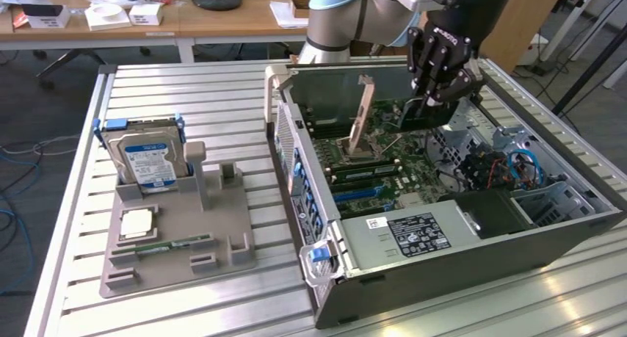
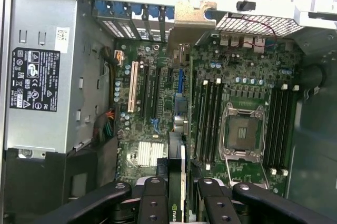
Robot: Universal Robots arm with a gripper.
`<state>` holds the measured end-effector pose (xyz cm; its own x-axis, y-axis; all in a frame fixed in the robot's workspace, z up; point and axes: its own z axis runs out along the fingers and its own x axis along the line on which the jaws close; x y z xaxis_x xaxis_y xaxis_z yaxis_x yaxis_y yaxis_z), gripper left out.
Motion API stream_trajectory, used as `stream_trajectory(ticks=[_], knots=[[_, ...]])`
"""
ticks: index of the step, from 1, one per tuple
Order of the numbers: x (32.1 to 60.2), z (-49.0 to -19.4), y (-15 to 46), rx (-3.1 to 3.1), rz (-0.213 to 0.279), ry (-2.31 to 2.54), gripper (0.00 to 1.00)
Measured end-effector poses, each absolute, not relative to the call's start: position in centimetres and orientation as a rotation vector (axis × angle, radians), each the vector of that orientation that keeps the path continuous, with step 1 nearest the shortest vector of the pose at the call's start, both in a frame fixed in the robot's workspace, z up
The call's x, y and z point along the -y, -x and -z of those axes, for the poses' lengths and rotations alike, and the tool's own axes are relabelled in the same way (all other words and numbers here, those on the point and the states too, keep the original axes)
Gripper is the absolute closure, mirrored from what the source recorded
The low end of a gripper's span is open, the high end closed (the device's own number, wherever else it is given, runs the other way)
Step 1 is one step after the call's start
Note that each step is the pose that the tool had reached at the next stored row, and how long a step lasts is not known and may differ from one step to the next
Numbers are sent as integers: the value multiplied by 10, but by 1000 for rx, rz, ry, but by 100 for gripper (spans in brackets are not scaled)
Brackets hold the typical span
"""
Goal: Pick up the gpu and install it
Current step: 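Insert the gpu into the slot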
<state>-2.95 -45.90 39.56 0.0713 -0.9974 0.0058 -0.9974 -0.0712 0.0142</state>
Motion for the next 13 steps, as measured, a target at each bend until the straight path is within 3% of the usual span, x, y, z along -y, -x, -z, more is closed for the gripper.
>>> stream_trajectory(ticks=[13], knots=[[459, -382, 30, 2136, 8, -2284, 74]])
